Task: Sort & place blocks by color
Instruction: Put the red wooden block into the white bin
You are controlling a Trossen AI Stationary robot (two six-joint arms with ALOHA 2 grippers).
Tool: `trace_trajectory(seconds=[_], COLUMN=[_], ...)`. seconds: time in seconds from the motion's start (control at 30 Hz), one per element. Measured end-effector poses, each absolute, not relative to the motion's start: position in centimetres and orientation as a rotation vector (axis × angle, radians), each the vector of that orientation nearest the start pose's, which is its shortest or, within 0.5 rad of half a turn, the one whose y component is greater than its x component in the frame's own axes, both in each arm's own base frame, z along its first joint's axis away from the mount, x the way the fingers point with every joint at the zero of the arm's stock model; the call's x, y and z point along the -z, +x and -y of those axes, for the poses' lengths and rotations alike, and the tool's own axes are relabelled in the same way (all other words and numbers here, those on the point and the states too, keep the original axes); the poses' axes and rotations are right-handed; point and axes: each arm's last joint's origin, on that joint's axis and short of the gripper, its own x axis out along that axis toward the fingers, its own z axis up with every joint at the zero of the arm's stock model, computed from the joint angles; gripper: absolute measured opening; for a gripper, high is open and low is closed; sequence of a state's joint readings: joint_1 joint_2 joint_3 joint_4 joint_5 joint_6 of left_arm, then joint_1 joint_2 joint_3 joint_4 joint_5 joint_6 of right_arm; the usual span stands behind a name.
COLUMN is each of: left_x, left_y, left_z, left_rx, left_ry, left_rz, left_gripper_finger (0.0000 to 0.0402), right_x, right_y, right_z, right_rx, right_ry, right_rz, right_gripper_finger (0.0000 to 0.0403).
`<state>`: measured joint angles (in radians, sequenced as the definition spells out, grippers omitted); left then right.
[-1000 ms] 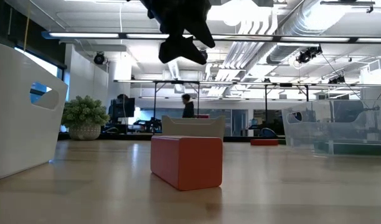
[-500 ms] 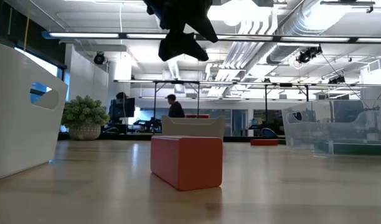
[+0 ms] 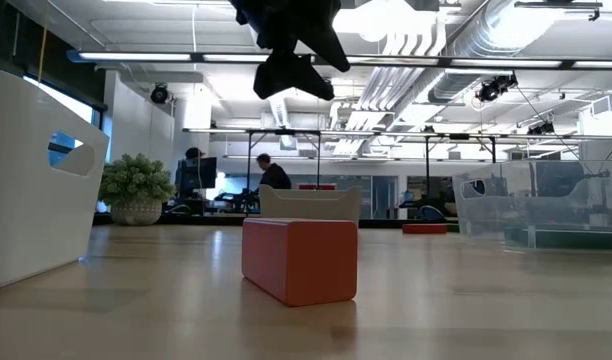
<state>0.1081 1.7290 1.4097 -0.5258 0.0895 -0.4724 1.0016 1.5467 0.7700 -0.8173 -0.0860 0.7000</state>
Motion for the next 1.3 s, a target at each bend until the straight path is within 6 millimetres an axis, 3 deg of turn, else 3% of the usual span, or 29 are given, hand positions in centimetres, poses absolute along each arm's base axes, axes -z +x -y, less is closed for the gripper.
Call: trace_trajectory(seconds=[0.23, 0.4, 0.7, 1.0, 1.3], left_x=[-27.2, -27.2, -27.3, -27.4, -27.5], left_y=[37.5, 37.5, 36.9, 35.6, 33.9], left_z=[-3.8, -4.3, -7.5, -12.2, -16.2], left_rx=[-0.227, -0.247, -0.143, -0.158, -0.142], left_ry=[-0.551, -0.594, -0.748, -0.878, -0.965], left_rz=[-0.822, -0.818, -0.827, -0.782, -0.74], left_gripper_finger=[0.0195, 0.0195, 0.0195, 0.0195, 0.0195], right_x=[-13.5, -13.6, -13.9, -16.3, -19.1], right_y=[12.3, 12.3, 13.5, 17.0, 22.1], right_z=[-19.7, -19.6, -19.2, -19.0, -16.1], right_rx=[-0.263, -0.258, -0.123, -0.017, 0.155], right_ry=[-0.206, -0.199, -0.041, 0.103, 0.217], right_rz=[-1.656, -1.656, -1.687, -1.607, -1.447], right_gripper_finger=[0.0178, 0.0113, 0.0105, 0.0105, 0.0105])
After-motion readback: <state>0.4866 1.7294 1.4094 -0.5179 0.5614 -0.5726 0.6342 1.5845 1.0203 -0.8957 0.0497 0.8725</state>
